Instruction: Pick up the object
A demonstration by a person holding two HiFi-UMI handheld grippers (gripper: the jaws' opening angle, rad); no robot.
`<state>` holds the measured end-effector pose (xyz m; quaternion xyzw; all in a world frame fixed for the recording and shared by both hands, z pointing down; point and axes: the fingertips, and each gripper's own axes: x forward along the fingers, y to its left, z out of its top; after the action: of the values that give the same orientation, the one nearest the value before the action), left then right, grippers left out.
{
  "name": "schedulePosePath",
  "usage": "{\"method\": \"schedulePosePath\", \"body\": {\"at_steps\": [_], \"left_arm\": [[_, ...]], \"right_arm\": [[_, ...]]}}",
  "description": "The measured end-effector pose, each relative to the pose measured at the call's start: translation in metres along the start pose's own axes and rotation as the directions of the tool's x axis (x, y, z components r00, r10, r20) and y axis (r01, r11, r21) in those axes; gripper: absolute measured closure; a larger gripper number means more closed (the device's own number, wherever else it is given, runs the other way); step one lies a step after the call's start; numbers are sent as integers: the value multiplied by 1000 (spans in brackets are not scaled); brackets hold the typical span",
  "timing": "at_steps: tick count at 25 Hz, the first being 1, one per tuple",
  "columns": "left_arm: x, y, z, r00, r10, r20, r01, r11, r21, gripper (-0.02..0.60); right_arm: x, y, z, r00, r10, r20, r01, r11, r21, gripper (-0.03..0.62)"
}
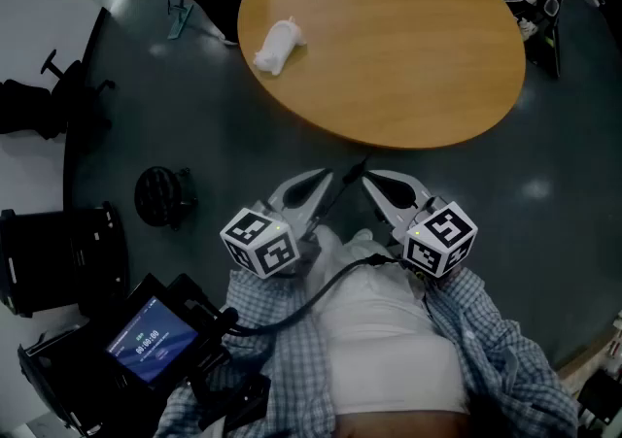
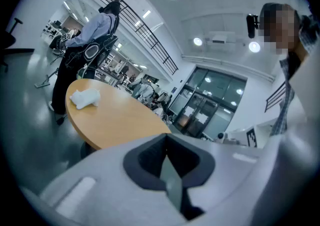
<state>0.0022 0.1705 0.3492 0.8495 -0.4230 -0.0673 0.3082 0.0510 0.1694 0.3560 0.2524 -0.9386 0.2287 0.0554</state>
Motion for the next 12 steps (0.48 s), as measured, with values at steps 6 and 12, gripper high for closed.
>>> {"method": "schedulePosePath", "body": {"at_steps": [6,12], "left_arm": [[0,-3,-3,1000,-2,-5,2,1000,5,578],[2,-5,-3,1000,-9,-10,9,1000,4,578]], "right_arm": [[-4,2,-2,1000,0,1,0,1000,0,588],[-6,1,0,1000,-8,2,8,1000,0,588]]}}
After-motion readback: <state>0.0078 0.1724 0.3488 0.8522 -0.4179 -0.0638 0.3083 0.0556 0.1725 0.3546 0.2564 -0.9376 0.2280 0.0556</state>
